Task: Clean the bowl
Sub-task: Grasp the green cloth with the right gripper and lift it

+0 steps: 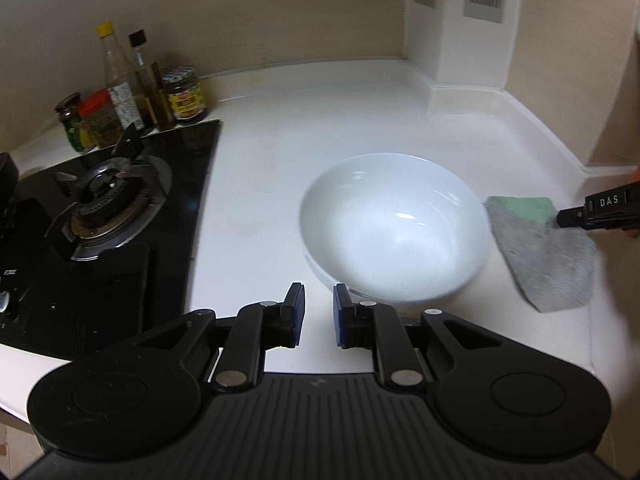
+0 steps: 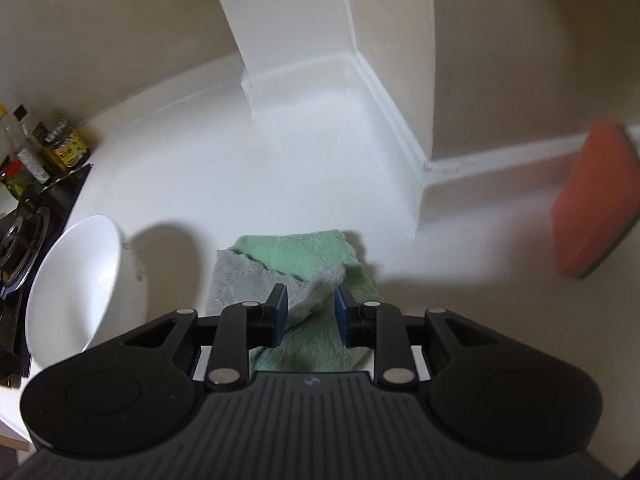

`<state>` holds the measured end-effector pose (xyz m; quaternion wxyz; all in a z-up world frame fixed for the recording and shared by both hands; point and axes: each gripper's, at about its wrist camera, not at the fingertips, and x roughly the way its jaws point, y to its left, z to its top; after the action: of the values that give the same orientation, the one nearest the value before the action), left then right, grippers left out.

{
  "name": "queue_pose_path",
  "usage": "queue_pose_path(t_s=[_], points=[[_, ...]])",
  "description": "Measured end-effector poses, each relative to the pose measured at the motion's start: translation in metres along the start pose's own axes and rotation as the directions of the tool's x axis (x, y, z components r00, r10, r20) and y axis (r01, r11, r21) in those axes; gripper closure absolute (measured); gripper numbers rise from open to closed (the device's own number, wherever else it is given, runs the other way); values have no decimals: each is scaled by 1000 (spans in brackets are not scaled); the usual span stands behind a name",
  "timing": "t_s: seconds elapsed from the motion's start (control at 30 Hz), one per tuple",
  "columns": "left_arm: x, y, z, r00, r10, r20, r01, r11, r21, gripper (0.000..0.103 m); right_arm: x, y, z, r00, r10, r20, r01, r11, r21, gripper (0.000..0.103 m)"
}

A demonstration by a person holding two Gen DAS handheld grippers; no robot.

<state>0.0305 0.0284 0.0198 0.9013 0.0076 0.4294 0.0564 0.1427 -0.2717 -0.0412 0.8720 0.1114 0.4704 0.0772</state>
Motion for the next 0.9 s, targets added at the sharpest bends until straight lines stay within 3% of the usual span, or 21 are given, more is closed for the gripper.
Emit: queue_pose_path(t_s=[0.2,0.23,0.27,0.43,0.57,0.73,0.83,0.9], points=[[6,1,6,1000,14,-20,-14,1000,15,85,22,-9,1,1000,1,-24,0,999,39,82],[5,1,8,1000,8,-16,-8,1000,16,85,20,-10,0,1000,19,-11,-18,999,45,86],[4,1,10,1000,4,-12,-4,1000,16,85,17,-11,0,1000,30,2,-30,999,45,102],[4,7,16,1000,-30,5,30,1000,2,85,-12,6,10,991,96,96,-97,995,0,101],[1,17,21,998,-55,33,56,998,-6,85,-47,36,28,963,165,212,-156,986,-57,101],[-2,34,25,995,-81,59,80,997,8,85,-80,91,40,913,253,322,-201,962,-185,101],[-4,48,26,994,-85,71,84,996,14,85,-70,130,29,915,302,267,-234,937,-258,101],[-3,58,26,994,-87,68,86,996,13,85,-52,154,15,927,328,181,-265,915,-303,98]])
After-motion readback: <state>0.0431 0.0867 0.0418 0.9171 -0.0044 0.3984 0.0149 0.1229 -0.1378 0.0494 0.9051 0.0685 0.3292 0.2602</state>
